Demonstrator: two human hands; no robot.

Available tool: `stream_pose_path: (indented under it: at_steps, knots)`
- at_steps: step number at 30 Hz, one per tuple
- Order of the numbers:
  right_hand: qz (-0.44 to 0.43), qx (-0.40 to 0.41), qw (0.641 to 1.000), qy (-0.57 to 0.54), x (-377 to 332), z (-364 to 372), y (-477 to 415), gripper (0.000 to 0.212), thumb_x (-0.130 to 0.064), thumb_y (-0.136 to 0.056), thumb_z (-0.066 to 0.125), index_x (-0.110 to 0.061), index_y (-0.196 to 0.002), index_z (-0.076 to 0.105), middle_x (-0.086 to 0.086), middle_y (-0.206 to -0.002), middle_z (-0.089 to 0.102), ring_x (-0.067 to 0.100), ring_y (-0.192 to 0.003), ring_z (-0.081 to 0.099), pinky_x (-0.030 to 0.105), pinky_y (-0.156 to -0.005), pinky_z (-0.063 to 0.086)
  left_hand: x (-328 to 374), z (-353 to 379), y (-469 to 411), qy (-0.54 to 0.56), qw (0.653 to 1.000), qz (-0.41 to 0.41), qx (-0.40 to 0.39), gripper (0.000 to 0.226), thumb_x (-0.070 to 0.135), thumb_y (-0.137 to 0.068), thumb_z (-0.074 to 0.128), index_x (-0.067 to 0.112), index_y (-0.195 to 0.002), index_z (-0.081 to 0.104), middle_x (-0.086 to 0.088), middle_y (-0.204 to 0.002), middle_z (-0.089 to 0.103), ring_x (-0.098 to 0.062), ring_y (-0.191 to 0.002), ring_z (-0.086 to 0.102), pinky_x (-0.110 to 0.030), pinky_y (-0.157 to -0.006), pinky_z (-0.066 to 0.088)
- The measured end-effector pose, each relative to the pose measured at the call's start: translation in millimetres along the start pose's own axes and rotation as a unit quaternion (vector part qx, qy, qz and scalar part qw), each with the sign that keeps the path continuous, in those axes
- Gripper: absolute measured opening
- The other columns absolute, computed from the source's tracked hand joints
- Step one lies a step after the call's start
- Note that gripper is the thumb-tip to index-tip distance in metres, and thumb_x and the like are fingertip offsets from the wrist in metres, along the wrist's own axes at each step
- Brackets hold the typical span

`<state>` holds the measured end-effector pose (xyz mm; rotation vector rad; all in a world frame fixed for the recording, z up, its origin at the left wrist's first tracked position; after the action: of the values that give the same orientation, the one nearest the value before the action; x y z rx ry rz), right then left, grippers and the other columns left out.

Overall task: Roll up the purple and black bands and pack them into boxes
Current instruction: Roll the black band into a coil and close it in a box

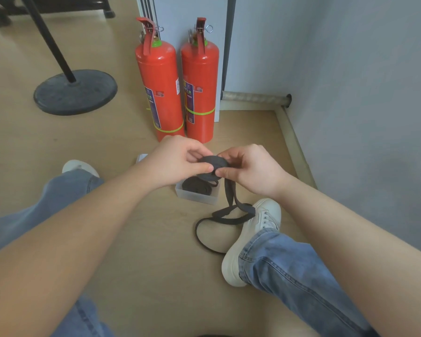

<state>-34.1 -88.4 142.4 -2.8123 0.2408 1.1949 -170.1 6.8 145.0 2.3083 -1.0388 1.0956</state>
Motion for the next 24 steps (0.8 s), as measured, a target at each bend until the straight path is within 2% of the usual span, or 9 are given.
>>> stream_pose_path:
  at_steps: [2,4,7,9,11,14,18,20,24]
  knots:
    - [0.009,0.018,0.999,-0.047,3.7,-1.0,-0.6,0.020,-0.019,-0.087,0.079,-0.026,-0.105,0.077,-0.010,-0.091,0.079,0.001,-0.085,0.073,0.021,-0.082,0.056,-2.0,1.0,-1.2,0.012,1.000,-0.005,0.013,0.020,0.024,-0.082,0.081,0.027,-0.101,0.076,0.011,-0.093,0.076,0.000,-0.084,0.072,-0.021,-0.079,0.057]
    - [0.017,0.033,0.991,-0.132,6.9,-3.0,-0.4,0.023,-0.011,-0.087,0.079,-0.026,-0.104,0.076,-0.006,-0.097,0.080,0.007,-0.090,0.075,0.024,-0.086,0.059,-5.5,4.5,-1.6,0.073,0.997,-0.021,0.020,0.019,0.018,-0.086,0.077,0.019,-0.105,0.074,0.004,-0.097,0.076,-0.006,-0.086,0.074,-0.029,-0.079,0.061]
    - [0.031,0.044,0.975,-0.214,9.1,-5.6,0.9,0.020,-0.005,-0.088,0.077,-0.017,-0.104,0.076,0.000,-0.097,0.080,0.012,-0.090,0.077,0.023,-0.084,0.058,-10.4,10.1,-0.4,0.183,0.981,-0.053,0.026,0.023,0.012,-0.090,0.072,0.010,-0.113,0.069,-0.005,-0.105,0.073,-0.013,-0.095,0.074,-0.031,-0.080,0.062]
    - [0.033,0.050,0.976,-0.209,10.3,-9.8,0.9,0.016,-0.008,-0.088,0.077,-0.015,-0.102,0.078,0.000,-0.093,0.081,0.014,-0.087,0.077,0.023,-0.082,0.059,-13.2,17.1,0.7,0.246,0.966,-0.073,0.019,0.028,0.009,-0.092,0.070,0.007,-0.119,0.066,-0.007,-0.110,0.072,-0.016,-0.101,0.072,-0.029,-0.082,0.061]
    - [0.018,0.050,0.991,-0.126,8.4,-16.8,-1.4,0.013,-0.015,-0.088,0.079,-0.022,-0.099,0.080,-0.004,-0.088,0.081,0.015,-0.084,0.076,0.028,-0.081,0.060,-14.9,22.8,2.3,0.292,0.952,-0.089,0.010,0.031,0.007,-0.092,0.069,0.007,-0.123,0.064,-0.008,-0.113,0.071,-0.017,-0.105,0.072,-0.027,-0.083,0.060]
    - [0.006,0.034,0.999,-0.032,6.5,-19.6,-2.9,0.012,-0.022,-0.086,0.081,-0.026,-0.098,0.081,-0.006,-0.083,0.079,0.017,-0.080,0.073,0.036,-0.079,0.058,-10.8,21.7,2.1,0.244,0.968,-0.063,-0.001,0.034,0.009,-0.088,0.074,0.014,-0.121,0.069,-0.005,-0.112,0.073,-0.014,-0.102,0.072,-0.028,-0.083,0.061]
    - [-0.030,-0.005,0.999,0.031,-2.9,-11.8,-1.8,0.017,-0.026,-0.086,0.081,-0.025,-0.103,0.082,-0.007,-0.086,0.079,0.013,-0.081,0.073,0.036,-0.080,0.057,-6.1,18.3,2.5,0.145,0.989,-0.029,-0.019,0.029,0.015,-0.082,0.081,0.025,-0.109,0.076,0.005,-0.097,0.078,-0.009,-0.088,0.075,-0.030,-0.076,0.062]
    - [-0.025,0.002,1.000,0.013,-1.8,-11.2,-2.1,0.018,-0.027,-0.084,0.083,-0.025,-0.101,0.081,-0.008,-0.086,0.079,0.012,-0.082,0.074,0.037,-0.082,0.058,-6.2,16.9,2.9,0.142,0.990,-0.024,-0.014,0.026,0.015,-0.081,0.082,0.024,-0.105,0.077,0.004,-0.096,0.079,-0.009,-0.087,0.075,-0.030,-0.077,0.062]
    - [0.014,-0.005,0.994,-0.106,8.4,-12.2,-2.8,0.024,-0.017,-0.084,0.083,-0.018,-0.108,0.079,-0.004,-0.095,0.080,0.012,-0.092,0.076,0.033,-0.092,0.059,-6.9,14.4,3.2,0.195,0.980,-0.034,0.012,0.022,0.011,-0.085,0.077,0.012,-0.107,0.076,-0.002,-0.096,0.079,-0.012,-0.088,0.075,-0.025,-0.074,0.061]
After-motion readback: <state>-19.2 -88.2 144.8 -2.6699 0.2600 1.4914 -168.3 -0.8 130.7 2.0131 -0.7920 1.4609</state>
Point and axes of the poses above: each hand's wrist, its own y-axis away from the middle knuckle, its own z-axis out of the palm, x = y × z, the point moved 7 cm from there along -y, towards the middle knuckle
